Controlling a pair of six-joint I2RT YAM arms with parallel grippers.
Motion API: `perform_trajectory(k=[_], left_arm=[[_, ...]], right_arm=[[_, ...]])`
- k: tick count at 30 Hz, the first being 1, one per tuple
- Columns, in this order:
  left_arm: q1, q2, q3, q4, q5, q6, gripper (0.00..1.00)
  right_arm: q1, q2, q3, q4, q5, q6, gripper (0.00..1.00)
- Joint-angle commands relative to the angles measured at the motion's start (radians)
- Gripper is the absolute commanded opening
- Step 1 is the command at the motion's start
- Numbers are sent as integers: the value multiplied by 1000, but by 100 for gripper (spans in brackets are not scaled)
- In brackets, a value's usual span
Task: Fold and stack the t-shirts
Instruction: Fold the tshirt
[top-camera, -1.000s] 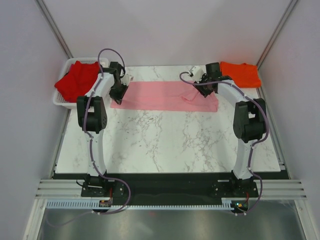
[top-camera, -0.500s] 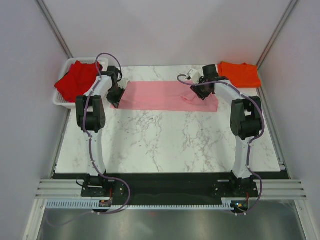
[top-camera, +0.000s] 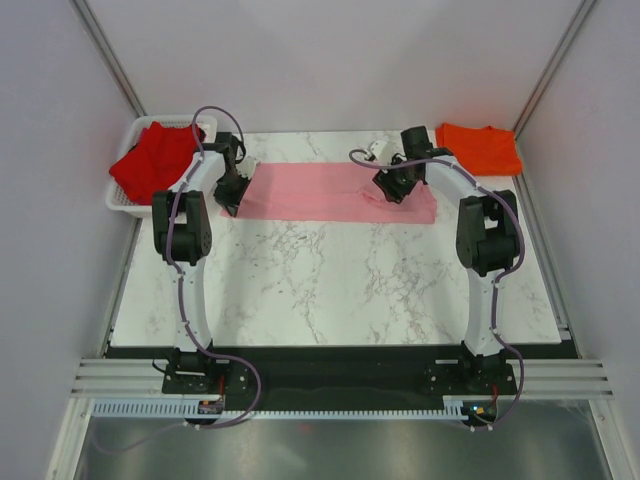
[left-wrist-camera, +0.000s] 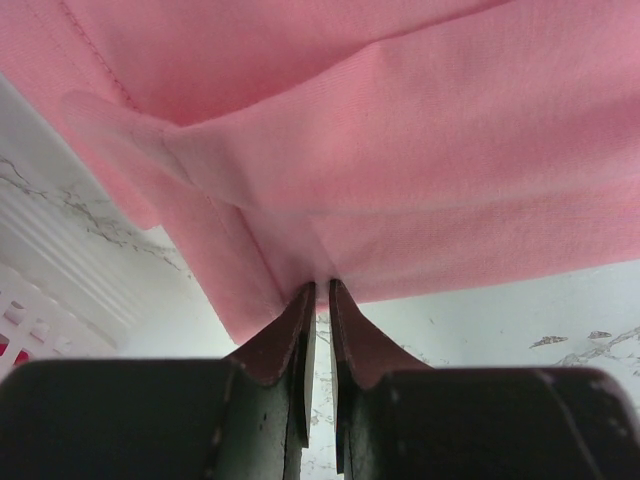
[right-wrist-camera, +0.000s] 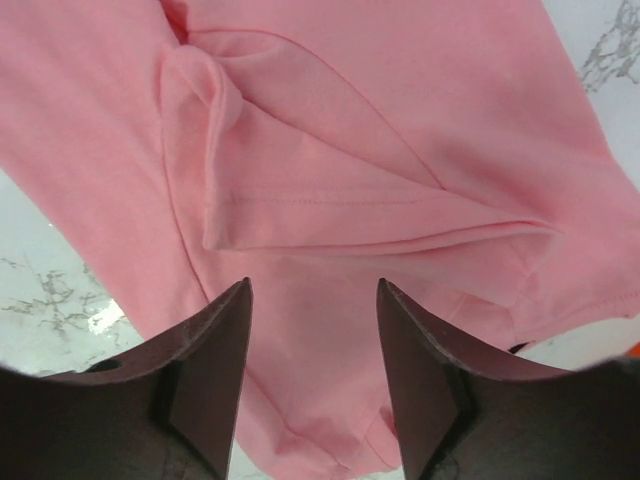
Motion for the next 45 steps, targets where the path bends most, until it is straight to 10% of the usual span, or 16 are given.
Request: perform_trajectory(k=[1,15,24,33,44,45], left_arm=[[1,18,-26,23,-1,28,16],[1,21,-21,25,2,19,16],[1,17,-22,25,-6,18,16],[-1,17,-24,25,-6,19,16],[-2,6,-39,23,-6,18,15],[-4,6,-38,23,-4,18,15]], right_arm=[[11,-11,30,-29,-78,-34,67],[70,12,37,-17,-55,-52,68],[102,43,65,67,76,-40,28],[120,11,62,121,120,-87,8],[212,77,115,279,252,-173,7],[218,78,117,320,264,-172,22]])
